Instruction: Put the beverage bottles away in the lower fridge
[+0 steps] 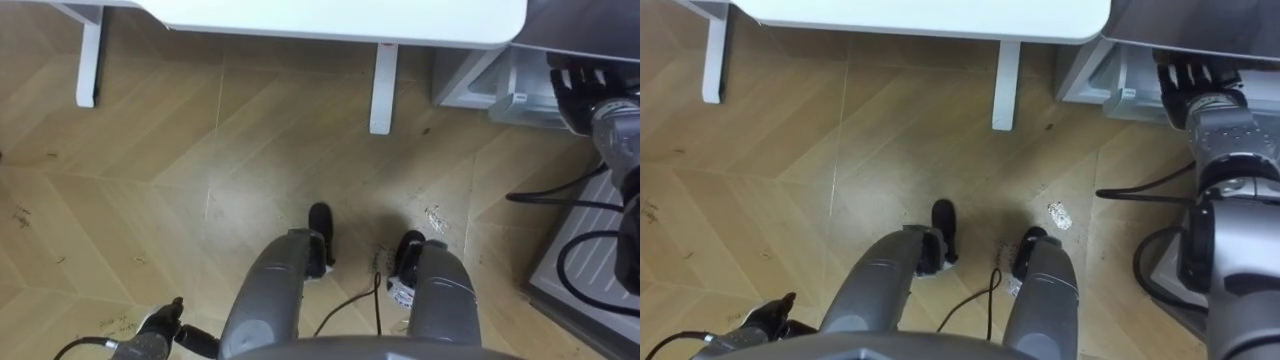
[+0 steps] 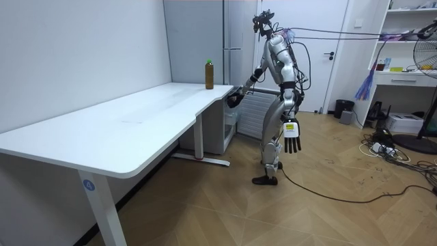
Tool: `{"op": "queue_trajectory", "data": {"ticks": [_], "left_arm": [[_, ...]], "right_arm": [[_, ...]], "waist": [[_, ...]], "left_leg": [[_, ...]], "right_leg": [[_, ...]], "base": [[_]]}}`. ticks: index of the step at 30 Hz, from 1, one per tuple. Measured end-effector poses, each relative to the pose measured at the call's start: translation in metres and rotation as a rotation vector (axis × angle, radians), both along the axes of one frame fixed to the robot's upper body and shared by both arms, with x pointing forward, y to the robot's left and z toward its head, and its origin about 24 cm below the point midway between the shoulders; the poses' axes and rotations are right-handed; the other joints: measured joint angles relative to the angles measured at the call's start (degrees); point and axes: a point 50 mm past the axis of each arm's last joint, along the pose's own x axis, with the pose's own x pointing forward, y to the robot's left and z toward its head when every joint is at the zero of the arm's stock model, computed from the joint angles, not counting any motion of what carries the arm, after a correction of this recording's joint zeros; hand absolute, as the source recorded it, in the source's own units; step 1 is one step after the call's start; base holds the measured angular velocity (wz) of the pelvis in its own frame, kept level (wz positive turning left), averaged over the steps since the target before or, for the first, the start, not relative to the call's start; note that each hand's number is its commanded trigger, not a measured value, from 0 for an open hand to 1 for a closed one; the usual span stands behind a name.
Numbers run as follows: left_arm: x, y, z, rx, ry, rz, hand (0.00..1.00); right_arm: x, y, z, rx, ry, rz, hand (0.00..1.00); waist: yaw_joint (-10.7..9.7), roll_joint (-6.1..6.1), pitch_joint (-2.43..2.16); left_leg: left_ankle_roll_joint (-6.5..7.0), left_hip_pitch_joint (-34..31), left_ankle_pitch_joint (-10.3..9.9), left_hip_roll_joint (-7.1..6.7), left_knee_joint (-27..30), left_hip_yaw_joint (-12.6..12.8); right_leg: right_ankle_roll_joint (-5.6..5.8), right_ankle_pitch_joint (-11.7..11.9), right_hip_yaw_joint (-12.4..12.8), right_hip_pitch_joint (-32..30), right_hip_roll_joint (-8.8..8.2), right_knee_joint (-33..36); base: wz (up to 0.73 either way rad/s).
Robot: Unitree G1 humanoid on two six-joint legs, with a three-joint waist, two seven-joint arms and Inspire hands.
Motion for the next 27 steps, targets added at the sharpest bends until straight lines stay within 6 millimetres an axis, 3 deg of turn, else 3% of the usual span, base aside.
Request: {"op": "queue_trajectory", "data": {"ticks": [27], "left_arm": [[0.0001,-0.0006,-0.0001,0.006,0.0,-0.009,0.0]], "right_arm": [[-0.0017,-0.0002,-0.0021,-0.002,0.008,0.003,0.0]], "waist": [[-0.43,-0.08,-0.01]], "left_leg": [[0.0,1.09,0.0,0.3,-0.6,0.17]], "right_leg": [[0.14,0.25,0.09,1.2,0.48,-1.07]], "base": [[0.0]]}}
